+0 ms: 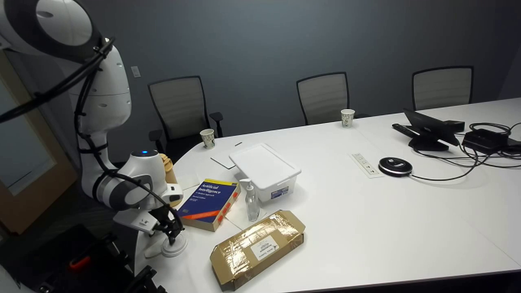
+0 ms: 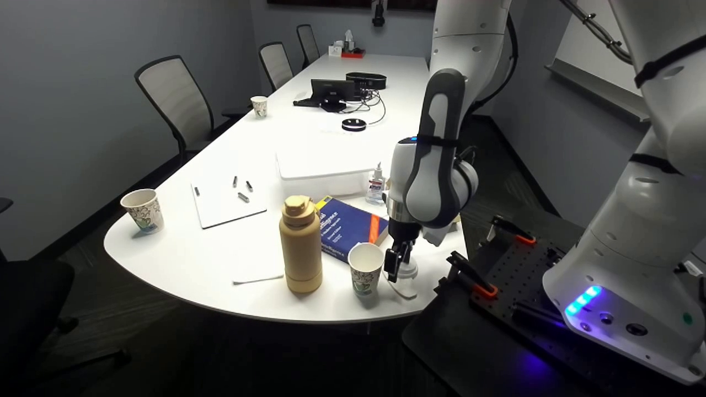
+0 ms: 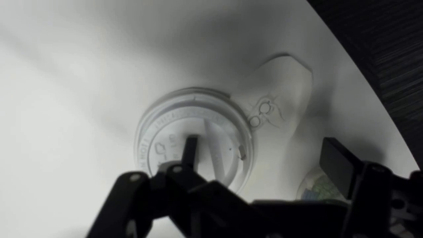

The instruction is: Put the white lid on the paper cup

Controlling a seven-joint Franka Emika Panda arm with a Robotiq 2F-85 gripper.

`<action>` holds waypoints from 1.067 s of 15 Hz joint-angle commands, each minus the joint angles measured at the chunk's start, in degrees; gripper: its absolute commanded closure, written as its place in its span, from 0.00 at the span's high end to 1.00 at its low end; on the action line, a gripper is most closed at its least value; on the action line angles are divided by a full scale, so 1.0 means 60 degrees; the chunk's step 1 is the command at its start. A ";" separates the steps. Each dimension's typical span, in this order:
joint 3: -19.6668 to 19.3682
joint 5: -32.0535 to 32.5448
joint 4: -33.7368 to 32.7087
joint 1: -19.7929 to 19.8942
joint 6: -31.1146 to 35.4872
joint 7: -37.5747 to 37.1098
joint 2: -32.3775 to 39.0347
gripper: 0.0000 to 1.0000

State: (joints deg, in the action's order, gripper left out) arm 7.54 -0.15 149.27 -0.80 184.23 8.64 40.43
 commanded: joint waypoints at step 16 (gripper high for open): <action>-0.0352 0.0206 -0.0018 -0.0248 0.0202 -0.0346 0.0082 0.00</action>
State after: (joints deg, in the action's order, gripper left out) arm 6.63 -0.15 149.15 -0.86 184.23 8.64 40.50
